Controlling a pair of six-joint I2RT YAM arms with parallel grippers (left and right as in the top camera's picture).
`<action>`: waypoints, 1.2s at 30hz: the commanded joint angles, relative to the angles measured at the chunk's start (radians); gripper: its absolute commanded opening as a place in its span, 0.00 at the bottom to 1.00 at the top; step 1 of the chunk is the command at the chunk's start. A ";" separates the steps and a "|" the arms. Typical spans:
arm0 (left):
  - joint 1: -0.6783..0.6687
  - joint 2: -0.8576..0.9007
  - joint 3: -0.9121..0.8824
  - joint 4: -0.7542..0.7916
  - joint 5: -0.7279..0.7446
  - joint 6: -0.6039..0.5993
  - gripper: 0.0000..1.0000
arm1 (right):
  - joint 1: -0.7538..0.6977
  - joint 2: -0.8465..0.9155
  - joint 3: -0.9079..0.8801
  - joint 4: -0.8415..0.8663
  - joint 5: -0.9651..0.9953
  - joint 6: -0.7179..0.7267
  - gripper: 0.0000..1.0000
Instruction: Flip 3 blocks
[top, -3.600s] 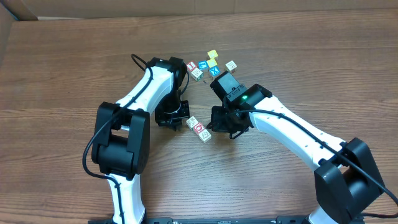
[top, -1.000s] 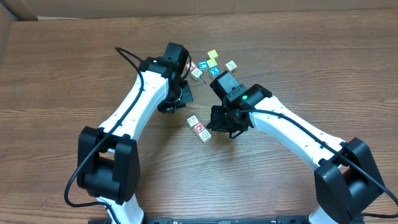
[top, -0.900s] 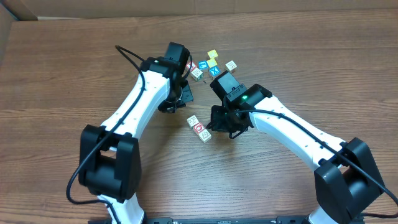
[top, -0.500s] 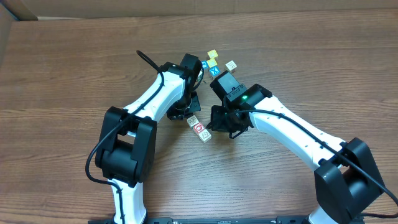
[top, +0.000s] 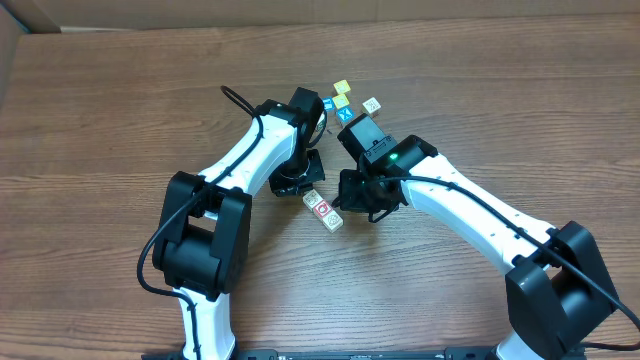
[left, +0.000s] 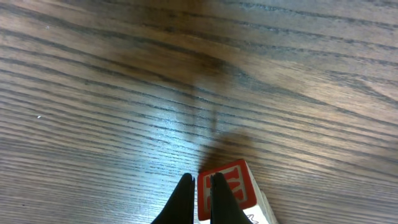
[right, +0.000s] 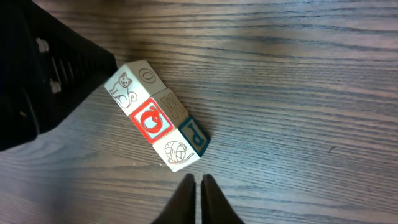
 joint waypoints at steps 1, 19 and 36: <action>0.031 0.001 0.026 0.005 0.004 0.021 0.04 | -0.006 -0.016 -0.002 0.012 0.009 -0.006 0.07; 0.103 0.002 0.142 -0.048 0.154 0.355 0.04 | 0.130 -0.016 -0.162 0.027 -0.036 0.289 0.04; 0.089 0.002 0.048 0.002 0.154 0.388 0.04 | 0.179 -0.016 -0.298 0.281 0.111 0.501 0.04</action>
